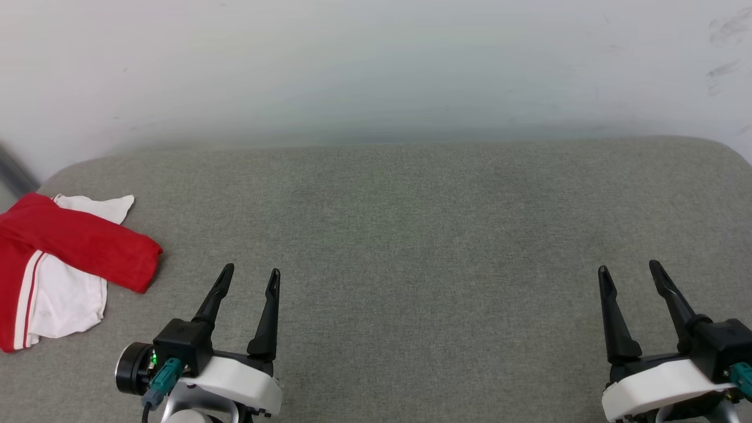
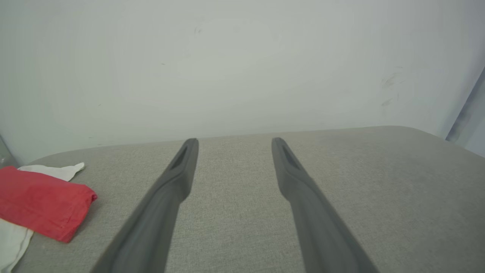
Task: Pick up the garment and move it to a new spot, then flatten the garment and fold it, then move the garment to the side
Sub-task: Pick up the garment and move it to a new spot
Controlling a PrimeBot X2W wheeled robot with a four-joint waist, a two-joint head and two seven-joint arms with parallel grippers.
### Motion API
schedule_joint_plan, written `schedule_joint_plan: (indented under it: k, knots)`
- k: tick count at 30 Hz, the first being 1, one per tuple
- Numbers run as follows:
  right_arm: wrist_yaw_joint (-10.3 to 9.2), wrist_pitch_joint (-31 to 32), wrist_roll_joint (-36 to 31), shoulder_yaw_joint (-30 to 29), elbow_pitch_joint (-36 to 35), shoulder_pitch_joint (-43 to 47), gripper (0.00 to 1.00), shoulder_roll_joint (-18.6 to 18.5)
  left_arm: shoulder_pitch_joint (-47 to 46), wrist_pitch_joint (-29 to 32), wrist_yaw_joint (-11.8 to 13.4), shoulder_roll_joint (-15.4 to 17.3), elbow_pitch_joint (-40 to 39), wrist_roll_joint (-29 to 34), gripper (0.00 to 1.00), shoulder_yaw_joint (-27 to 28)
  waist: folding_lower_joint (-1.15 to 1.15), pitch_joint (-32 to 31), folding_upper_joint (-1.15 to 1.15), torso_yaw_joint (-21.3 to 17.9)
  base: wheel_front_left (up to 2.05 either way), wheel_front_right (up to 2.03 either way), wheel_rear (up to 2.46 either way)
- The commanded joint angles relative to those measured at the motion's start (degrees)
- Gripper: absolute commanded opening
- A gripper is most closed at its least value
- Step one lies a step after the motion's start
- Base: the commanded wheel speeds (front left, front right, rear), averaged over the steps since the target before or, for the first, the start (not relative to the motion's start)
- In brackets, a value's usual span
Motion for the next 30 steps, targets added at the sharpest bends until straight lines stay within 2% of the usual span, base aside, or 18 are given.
schedule_joint_plan:
  k: [1, 11, 16, 22, 30]
  knots:
    - [-0.02, -0.2, 0.4, -0.1, 0.2, 0.1, 1.00, 0.0, -0.1, -0.2, 0.0, 0.1, 0.1, -0.3, 1.00, 0.0, 0.00, 0.0, 0.00, 0.0, 0.00, 0.00, 0.00]
    - [-0.02, -1.0, 1.0, -0.3, 1.2, -0.5, 1.00, 0.0, -0.6, -0.2, 0.0, 0.1, 0.9, -1.3, 1.00, 0.2, 0.00, 0.1, 0.00, 0.4, 0.00, 0.00, 0.00]
    - [-0.02, -0.9, 0.5, 0.1, 1.1, -0.5, 1.00, 0.0, -1.1, -0.2, 0.0, 0.0, 1.3, -1.5, 1.00, 0.2, 0.00, 0.0, 0.00, 1.8, 0.00, 0.00, 0.00]
    - [-0.02, -0.6, 0.2, 1.1, 0.3, -0.8, 1.00, 0.0, -1.5, -0.2, 0.0, -0.2, 1.6, -1.6, 1.00, 0.6, 0.00, -0.1, 0.00, 4.6, 0.00, 0.00, 0.00]
    - [-0.02, 0.4, -0.3, 2.8, -0.4, -1.2, 1.00, 0.0, -1.9, -0.2, 0.0, -0.8, 1.8, -1.3, 1.00, 1.7, 0.00, -0.1, 0.00, 12.1, 0.00, 0.00, 0.00]
